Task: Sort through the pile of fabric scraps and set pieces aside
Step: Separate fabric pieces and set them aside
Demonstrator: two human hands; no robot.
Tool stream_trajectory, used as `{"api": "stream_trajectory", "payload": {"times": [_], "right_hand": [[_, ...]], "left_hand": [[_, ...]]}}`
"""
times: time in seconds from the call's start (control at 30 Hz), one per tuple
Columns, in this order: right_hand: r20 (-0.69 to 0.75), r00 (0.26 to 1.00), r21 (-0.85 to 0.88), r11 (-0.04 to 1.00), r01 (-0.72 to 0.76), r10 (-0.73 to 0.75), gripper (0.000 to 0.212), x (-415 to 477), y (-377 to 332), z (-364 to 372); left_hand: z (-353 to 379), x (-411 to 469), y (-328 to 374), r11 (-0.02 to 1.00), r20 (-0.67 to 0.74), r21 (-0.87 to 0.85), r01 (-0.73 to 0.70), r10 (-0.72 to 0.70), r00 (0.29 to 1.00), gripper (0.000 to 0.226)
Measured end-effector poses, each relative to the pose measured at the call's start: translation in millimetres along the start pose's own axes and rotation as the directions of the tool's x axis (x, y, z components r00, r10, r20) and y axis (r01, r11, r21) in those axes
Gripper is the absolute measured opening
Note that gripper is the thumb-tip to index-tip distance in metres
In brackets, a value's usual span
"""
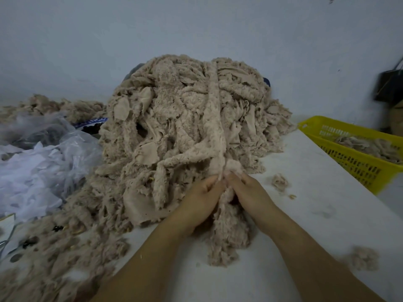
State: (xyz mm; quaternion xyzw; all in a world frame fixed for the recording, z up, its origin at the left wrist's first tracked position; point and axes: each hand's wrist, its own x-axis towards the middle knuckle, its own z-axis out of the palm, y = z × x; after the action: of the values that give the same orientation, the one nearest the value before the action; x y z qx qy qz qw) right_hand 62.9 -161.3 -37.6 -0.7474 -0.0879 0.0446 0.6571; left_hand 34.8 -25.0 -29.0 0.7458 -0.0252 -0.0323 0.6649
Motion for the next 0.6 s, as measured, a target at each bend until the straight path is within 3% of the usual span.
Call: {"api": "stream_trajectory", "payload": {"times": [0.07, 0.13, 0.27, 0.4, 0.47, 0.57, 0.6], "right_hand": [[-0.117, 0.993, -0.052, 0.998, -0.028, 0.021, 0.027, 3.5, 0.6, -2.2], [-0.176, 0.984, -0.091, 0.996, -0.024, 0.008, 0.041, 3.8, -1.6, -2.4], [-0.153, 0.984, -0.139, 0.988, 0.067, -0.088, 0.053, 1.9, -5.3, 6.9], [-0.089, 0.984, -0.228, 0.965, 0.129, -0.153, 0.063, 0.7, -4.1, 7.3], [-0.069, 0.989, -0.207, 0.971, 0.117, -0.134, 0.055, 0.0, -1.2, 4.2], [-0.025, 1.000, -0.047, 0.999, 0.016, -0.018, 0.037, 0.2, 1.4, 2.7], [0.016, 1.000, 0.042, 0.999, -0.019, 0.019, 0.040, 0.5, 2.4, 3.5]], "left_hand": [[-0.7, 1.2, 2.0, 0.995, -0.079, -0.098, -0.006, -0.002, 0.997, 0.025], [-4.1, 5.3, 3.3, 0.967, -0.181, -0.252, -0.034, -0.013, 0.983, 0.022], [-5.0, 9.3, 5.6, 0.856, -0.292, -0.507, -0.099, -0.063, 0.954, 0.021], [-7.9, 11.2, 7.4, 0.745, -0.217, -0.663, -0.072, -0.099, 0.971, 0.024], [-10.7, 11.1, 9.4, 0.723, -0.168, -0.689, -0.040, -0.105, 0.980, 0.022], [-9.1, 8.1, 11.7, 0.778, -0.147, -0.628, -0.021, -0.092, 0.985, 0.017], [-7.0, 6.0, 12.0, 0.811, -0.135, -0.584, -0.020, -0.073, 0.988, 0.013]]}}
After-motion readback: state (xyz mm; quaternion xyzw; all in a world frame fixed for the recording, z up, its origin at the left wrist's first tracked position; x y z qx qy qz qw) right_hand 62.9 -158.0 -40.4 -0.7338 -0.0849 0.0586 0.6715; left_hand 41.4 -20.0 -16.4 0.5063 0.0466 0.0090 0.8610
